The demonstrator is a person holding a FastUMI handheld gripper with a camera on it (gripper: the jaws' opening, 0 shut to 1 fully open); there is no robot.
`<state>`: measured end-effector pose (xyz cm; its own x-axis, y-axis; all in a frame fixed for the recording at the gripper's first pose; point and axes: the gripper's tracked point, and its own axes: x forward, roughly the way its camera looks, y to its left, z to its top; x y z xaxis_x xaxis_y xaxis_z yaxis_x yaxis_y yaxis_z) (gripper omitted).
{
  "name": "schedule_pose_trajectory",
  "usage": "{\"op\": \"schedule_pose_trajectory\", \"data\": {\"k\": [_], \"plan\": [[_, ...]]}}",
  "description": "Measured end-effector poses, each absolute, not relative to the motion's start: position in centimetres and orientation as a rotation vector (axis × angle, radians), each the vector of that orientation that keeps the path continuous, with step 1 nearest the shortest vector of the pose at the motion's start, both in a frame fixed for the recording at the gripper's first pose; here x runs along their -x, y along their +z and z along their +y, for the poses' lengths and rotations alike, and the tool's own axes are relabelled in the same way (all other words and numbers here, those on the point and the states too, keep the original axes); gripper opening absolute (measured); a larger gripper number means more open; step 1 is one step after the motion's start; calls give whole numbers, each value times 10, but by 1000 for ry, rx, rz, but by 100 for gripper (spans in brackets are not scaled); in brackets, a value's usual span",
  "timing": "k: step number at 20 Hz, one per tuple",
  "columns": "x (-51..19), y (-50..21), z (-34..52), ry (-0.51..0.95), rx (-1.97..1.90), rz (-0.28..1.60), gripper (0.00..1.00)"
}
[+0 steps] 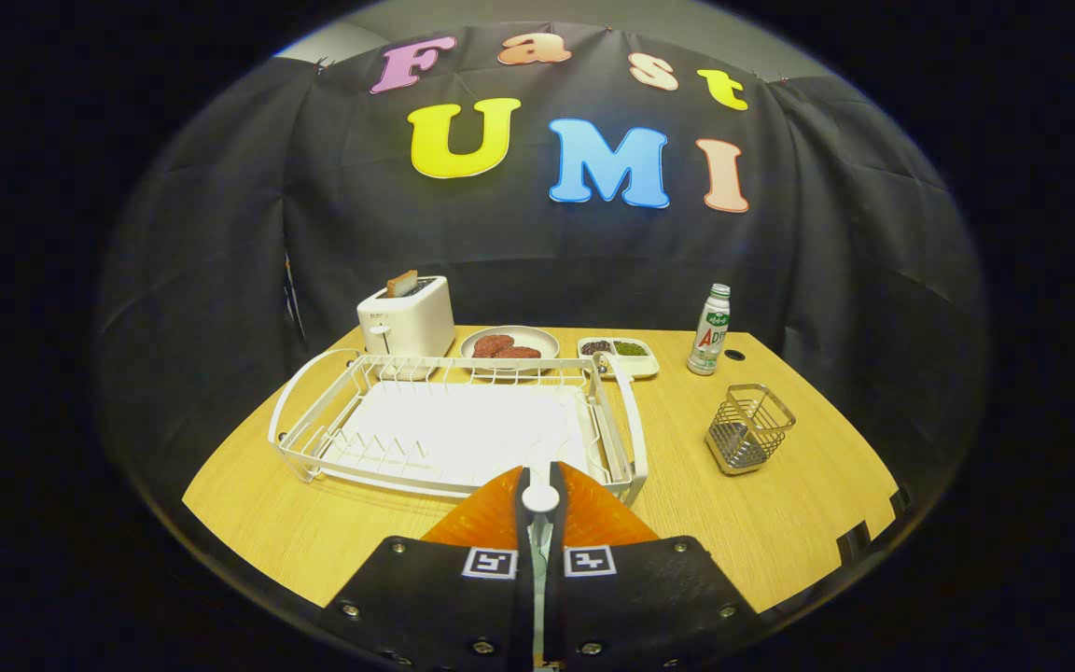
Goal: Take the plate from the dish rack, then take the spoon from the basket and place it into the plate.
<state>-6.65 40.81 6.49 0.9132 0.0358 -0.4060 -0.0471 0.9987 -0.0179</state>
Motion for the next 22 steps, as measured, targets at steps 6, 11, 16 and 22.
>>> {"op": "schedule_pose_trajectory", "data": {"k": [6,11,16,22], "plan": [[63,58,413,43,9,420,4],[63,57,408,36,-1,418,6],[62,62,400,21,-22,417,15],[55,72,380,-23,10,398,40]]}}
